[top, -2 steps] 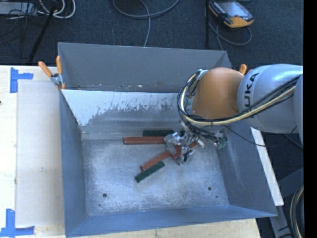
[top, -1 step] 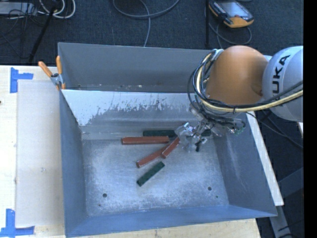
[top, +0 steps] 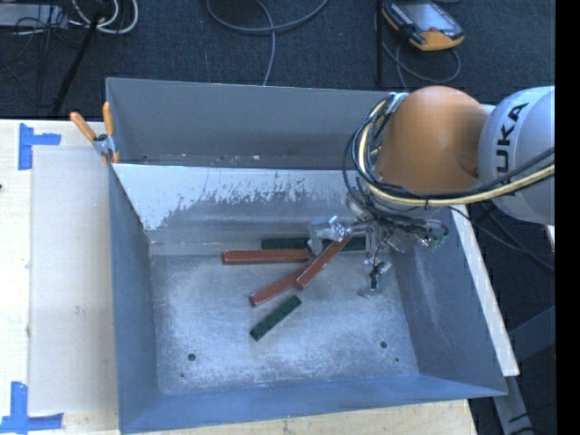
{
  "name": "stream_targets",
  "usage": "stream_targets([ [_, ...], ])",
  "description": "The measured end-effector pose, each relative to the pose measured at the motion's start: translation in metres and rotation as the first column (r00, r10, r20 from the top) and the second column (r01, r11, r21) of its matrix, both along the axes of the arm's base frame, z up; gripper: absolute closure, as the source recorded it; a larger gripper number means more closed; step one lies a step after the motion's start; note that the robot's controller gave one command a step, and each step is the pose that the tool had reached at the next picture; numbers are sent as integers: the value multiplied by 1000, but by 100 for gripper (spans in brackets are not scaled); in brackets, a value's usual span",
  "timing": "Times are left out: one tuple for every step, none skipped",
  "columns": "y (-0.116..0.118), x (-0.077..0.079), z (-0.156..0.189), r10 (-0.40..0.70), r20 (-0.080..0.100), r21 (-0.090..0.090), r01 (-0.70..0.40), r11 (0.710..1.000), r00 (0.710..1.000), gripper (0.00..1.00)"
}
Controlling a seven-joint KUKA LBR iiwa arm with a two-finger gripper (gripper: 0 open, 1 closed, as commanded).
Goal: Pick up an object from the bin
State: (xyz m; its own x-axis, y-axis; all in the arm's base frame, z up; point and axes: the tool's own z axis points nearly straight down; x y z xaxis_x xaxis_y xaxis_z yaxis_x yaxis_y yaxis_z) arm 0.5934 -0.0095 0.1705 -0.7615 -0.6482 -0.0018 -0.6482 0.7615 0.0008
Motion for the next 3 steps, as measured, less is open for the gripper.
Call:
stream_targets([
  [6,-11,-104,85,-6,1,-85,996,996,0],
  [55,0,-97,755,1,0,-755,655,655,0],
  [53,0,-97,751,0,2,-751,660,660,100],
])
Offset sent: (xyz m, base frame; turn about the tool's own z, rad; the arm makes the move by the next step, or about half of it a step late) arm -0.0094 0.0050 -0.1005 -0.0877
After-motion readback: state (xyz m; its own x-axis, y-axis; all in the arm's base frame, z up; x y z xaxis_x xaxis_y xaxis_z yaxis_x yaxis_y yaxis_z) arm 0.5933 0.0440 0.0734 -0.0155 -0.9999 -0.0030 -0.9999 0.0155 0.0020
